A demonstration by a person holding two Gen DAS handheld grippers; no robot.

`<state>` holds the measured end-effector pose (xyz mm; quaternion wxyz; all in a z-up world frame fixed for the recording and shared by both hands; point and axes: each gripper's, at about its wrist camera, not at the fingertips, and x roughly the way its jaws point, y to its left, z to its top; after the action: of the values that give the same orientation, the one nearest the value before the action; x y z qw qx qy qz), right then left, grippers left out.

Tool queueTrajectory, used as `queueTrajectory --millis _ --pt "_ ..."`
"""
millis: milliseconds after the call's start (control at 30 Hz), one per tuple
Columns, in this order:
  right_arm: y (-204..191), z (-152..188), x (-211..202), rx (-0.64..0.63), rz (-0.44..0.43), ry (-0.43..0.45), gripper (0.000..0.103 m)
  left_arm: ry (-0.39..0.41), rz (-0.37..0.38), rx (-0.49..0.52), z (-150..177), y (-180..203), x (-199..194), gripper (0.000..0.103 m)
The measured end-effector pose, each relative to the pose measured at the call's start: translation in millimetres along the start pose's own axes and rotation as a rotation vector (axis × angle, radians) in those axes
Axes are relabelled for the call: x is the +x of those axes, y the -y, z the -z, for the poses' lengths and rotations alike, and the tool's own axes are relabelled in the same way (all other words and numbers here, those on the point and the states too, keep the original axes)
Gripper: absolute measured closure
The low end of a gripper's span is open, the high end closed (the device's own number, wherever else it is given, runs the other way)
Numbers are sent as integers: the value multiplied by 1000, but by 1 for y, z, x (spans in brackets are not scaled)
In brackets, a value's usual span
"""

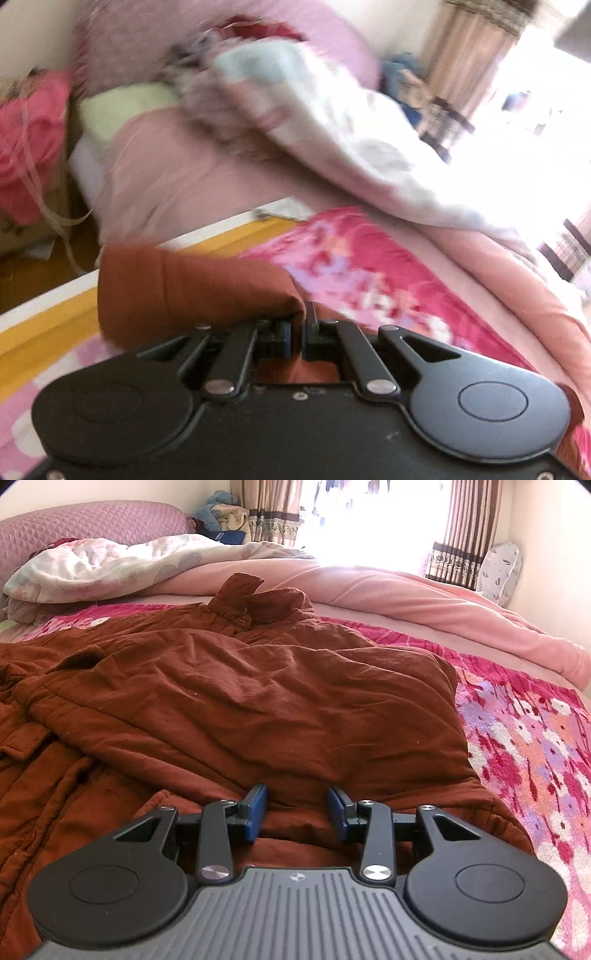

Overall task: Fold large clothes
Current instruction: 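Carry the held sleeve across the jacket front with the left gripper and release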

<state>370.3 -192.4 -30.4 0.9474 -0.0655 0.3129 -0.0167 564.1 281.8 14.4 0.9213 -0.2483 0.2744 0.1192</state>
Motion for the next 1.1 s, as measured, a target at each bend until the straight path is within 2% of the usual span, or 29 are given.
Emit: queueTrajectory --millis 133,233,367,467,567,633,700,767,833,933,1000,1067,1100 --pt "0 1 0 1 -1 3 58 -4 103 150 16 57 -19 101" --pt "0 1 0 0 -1 3 57 -9 197 316 45 113 -35 101" --pt "1 1 0 2 -7 4 57 -45 338 506 103 183 -55 101" --pt "2 1 0 4 -13 4 57 -117 432 595 148 219 -58 101" --pt "3 1 -1 5 -18 4 57 -162 493 704 195 247 -62 101" --pt "4 1 -1 8 -23 5 57 -167 505 775 222 260 -68 101" --pt "5 1 -1 9 -27 5 57 -114 503 870 244 273 -80 101" --pt "5 1 -1 9 -31 5 57 -85 532 896 249 284 -89 100" --pt "6 1 -1 10 -34 6 57 -25 541 924 255 294 -102 100" --pt "6 1 0 13 -37 8 57 -28 585 926 257 307 -110 101" --pt "7 1 0 16 -40 9 57 -30 602 958 270 320 -110 100" --pt "7 1 0 17 -41 7 57 -73 577 992 286 330 -98 100" --pt "7 1 0 18 -41 7 57 -140 566 1006 295 335 -84 99"
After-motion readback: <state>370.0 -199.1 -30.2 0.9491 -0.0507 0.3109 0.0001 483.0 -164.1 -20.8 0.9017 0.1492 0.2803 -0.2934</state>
